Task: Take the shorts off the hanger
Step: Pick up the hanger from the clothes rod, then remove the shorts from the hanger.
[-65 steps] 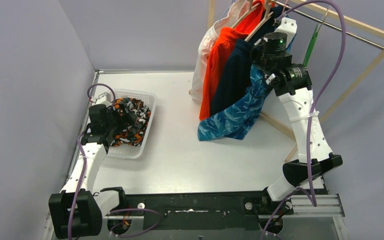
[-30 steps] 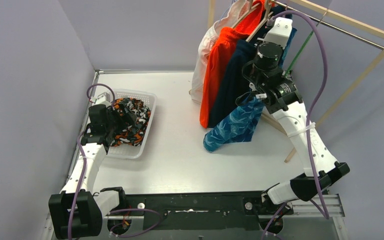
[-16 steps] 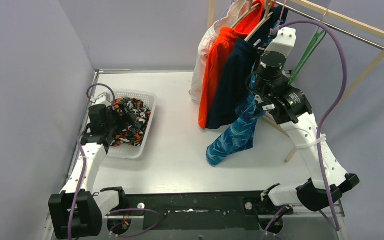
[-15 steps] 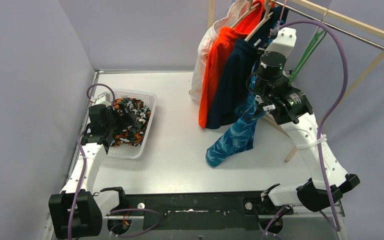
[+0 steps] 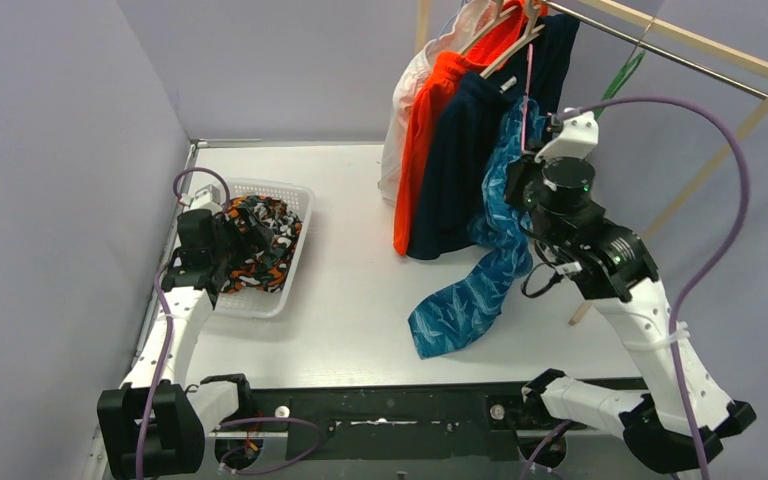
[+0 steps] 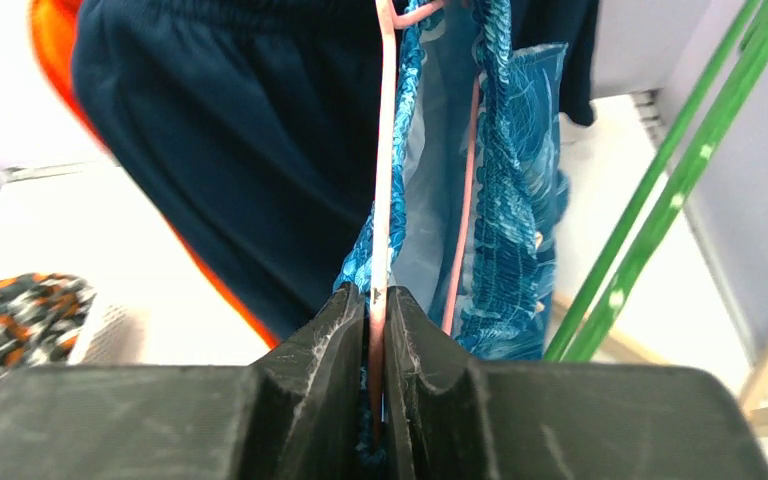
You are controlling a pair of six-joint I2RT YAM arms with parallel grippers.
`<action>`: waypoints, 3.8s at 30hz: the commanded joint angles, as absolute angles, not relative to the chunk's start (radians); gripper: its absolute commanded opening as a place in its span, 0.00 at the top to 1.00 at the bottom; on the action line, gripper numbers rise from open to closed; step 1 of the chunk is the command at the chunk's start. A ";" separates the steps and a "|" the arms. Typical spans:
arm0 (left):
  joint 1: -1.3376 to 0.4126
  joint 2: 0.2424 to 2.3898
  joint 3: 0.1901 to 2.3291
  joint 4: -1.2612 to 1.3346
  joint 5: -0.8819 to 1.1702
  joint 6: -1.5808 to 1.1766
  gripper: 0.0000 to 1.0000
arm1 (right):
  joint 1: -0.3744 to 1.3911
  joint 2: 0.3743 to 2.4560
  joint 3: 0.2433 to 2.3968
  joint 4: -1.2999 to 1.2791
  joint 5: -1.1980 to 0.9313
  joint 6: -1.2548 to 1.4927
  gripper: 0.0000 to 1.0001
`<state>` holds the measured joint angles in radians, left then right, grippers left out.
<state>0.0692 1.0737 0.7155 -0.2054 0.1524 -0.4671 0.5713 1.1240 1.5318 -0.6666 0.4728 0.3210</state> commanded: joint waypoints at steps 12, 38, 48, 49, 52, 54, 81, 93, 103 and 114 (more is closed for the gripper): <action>0.075 1.060 0.725 -0.148 0.175 -0.460 0.16 | 0.587 0.781 1.062 -0.669 -0.127 0.538 1.00; -0.121 0.953 0.833 -0.169 0.278 -0.559 0.16 | 0.616 0.786 1.068 -0.255 -0.763 0.462 1.00; -0.121 0.862 0.978 -0.356 0.050 -0.572 0.16 | 0.617 0.827 1.218 -0.353 -0.592 0.264 1.00; -0.121 0.861 0.998 -0.371 0.033 -0.574 0.16 | 0.617 0.840 1.217 -0.359 -0.568 0.241 1.00; -0.121 0.863 1.026 -0.382 0.016 -0.569 0.16 | 0.617 0.898 1.189 -0.390 -0.514 0.133 1.00; -0.122 0.865 1.024 -0.383 0.015 -0.565 0.16 | 0.616 0.956 1.165 -0.443 -0.480 0.056 1.00; -0.381 0.982 0.653 -0.089 0.339 -0.956 0.25 | 0.679 0.732 0.391 0.171 -0.662 0.327 1.00; -0.499 1.119 0.653 -0.091 0.322 -0.939 0.48 | 0.770 0.755 0.373 0.175 -0.632 0.279 1.00; -0.520 1.139 0.653 -0.136 0.300 -0.861 1.00 | 0.779 0.841 0.414 0.110 -0.481 0.352 0.74; -0.559 1.209 0.692 -0.136 0.296 -0.828 1.00 | 0.838 1.033 0.514 0.159 -0.334 0.364 0.59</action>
